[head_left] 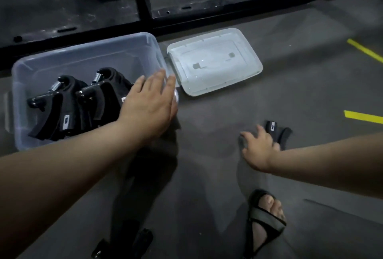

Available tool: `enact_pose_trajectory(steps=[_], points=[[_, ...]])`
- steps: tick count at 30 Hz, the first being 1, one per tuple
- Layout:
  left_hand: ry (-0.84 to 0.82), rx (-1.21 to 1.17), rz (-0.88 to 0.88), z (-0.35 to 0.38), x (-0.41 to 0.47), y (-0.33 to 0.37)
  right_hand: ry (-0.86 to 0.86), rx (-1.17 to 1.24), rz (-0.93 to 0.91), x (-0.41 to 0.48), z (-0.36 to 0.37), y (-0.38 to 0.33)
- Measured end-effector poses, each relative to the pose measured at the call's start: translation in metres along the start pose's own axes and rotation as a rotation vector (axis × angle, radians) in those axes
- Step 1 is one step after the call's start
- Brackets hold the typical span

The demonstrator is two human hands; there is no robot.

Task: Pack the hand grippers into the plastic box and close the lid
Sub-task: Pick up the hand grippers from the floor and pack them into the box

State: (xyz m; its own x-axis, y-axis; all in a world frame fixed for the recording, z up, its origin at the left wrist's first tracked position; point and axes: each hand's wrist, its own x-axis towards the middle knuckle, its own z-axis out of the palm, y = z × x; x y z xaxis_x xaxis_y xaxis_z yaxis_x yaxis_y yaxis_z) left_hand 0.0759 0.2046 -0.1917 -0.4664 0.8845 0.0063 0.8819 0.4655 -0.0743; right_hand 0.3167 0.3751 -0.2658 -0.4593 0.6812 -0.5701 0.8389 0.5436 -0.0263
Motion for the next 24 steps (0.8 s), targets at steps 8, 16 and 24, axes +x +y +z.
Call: enact_pose_trajectory(steps=[8,16,24], points=[[-0.034,0.0,-0.038,-0.001,-0.002,0.002,-0.089,0.034,0.236,0.021,-0.001,0.049],[-0.002,-0.013,-0.036,-0.001,-0.003,0.004,0.01,-0.167,-0.318,0.016,0.003,0.005],[-0.022,0.01,-0.041,-0.001,-0.004,0.002,0.053,-0.648,-1.098,0.027,-0.014,-0.012]])
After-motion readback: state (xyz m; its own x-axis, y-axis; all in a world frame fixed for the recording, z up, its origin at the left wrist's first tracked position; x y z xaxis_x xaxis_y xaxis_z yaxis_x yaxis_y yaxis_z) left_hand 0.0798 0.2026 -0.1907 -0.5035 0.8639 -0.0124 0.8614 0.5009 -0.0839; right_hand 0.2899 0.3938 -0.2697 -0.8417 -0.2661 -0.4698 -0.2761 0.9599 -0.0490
